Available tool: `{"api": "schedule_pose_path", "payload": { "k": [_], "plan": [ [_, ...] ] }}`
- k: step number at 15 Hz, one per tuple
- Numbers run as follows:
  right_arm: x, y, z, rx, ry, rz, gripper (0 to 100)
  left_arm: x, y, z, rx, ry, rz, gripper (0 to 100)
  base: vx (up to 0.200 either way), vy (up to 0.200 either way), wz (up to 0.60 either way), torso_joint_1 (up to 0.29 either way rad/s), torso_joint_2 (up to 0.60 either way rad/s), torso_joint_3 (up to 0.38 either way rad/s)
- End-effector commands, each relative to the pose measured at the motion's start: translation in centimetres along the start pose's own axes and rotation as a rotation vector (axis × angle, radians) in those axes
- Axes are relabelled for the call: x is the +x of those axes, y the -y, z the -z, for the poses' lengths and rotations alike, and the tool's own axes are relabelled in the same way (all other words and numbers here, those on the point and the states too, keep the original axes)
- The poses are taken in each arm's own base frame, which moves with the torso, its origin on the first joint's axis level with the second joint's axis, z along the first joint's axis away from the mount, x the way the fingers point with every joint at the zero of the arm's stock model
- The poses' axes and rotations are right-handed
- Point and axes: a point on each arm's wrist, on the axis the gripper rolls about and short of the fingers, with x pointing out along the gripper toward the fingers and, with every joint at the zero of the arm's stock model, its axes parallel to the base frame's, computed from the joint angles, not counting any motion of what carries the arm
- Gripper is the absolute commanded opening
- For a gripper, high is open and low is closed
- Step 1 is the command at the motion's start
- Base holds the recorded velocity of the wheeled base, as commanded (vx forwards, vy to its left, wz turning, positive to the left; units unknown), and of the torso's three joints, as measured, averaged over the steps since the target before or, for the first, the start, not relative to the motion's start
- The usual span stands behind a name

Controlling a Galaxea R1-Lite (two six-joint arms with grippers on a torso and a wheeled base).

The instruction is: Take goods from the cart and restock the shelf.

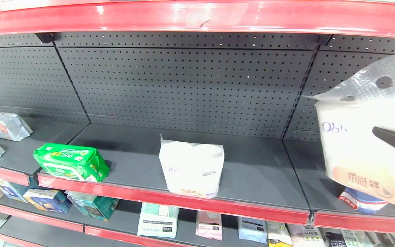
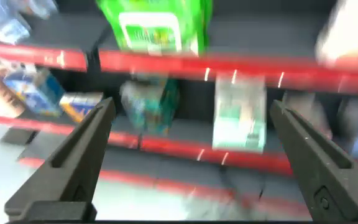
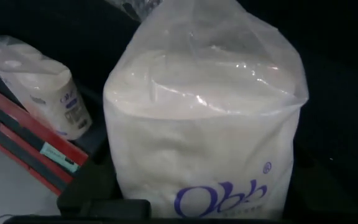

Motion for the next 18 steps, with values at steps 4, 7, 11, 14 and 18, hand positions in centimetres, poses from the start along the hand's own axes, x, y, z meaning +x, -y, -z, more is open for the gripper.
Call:
{"api": "schedule_pose_path", "payload": {
  "k": [4,7,11,14,18],
  "plan": [
    [6.4,0.1,1.3,0.058,-0.09,-0.11,0,0.7,0.0,1.2,-0.035,-0.012,-0.071,100,0.0,0.0,0.0,0.0,0.0,0.0],
    [7.8,0.3,1.4,0.062,-0.081,-0.111,0,1.1,0.0,1.6,-0.067,0.034,-0.091,100,0.0,0.0,0.0,0.0,0.0,0.0],
    [8.5,0.5,1.3,0.059,-0.084,-0.113,0,1.2,0.0,1.6,-0.075,0.06,-0.13,100,0.0,0.0,0.0,0.0,0.0,0.0],
    [8.5,0.4,1.2,0.052,-0.08,-0.117,0,1.2,0.3,1.6,-0.068,0.056,0.023,100,0.0,0.0,0.0,0.0,0.0,0.0],
    [8.7,0.4,1.5,0.054,-0.092,-0.119,0,1.2,0.6,1.7,-0.089,0.048,0.148,100,0.0,0.0,0.0,0.0,0.0,0.0]
  ]
}}
